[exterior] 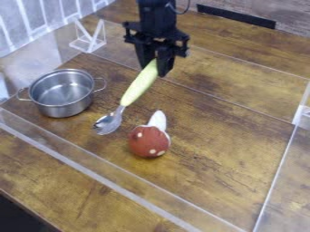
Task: Move the green spoon to the left
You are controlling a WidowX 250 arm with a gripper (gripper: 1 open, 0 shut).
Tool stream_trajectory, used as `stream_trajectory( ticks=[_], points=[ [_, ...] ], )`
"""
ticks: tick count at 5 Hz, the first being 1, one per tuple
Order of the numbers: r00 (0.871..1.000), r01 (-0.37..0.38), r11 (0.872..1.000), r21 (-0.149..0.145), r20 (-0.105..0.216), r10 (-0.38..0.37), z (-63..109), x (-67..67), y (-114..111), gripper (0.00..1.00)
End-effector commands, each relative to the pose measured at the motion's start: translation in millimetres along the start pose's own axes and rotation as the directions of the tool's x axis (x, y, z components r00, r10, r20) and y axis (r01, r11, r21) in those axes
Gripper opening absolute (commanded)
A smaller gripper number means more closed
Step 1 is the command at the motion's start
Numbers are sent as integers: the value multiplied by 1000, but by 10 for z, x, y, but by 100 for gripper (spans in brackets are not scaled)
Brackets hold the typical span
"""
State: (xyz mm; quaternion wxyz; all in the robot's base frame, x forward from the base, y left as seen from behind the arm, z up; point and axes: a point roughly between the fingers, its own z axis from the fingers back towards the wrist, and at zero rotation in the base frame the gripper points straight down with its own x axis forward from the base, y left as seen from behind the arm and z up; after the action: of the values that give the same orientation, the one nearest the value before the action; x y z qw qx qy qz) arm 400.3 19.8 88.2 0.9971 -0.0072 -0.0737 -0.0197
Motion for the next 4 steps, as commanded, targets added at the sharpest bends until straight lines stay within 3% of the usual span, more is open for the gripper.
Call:
stream_trajectory(
  ticks=[1, 3, 4],
  points=[
    [999, -37, 999, 15, 30, 37, 97, 110, 76, 0],
    [998, -69, 997, 20, -6, 69, -16, 201, -8, 0],
    [1000, -9, 1000, 11, -24, 9, -196, 225, -32, 0]
  ],
)
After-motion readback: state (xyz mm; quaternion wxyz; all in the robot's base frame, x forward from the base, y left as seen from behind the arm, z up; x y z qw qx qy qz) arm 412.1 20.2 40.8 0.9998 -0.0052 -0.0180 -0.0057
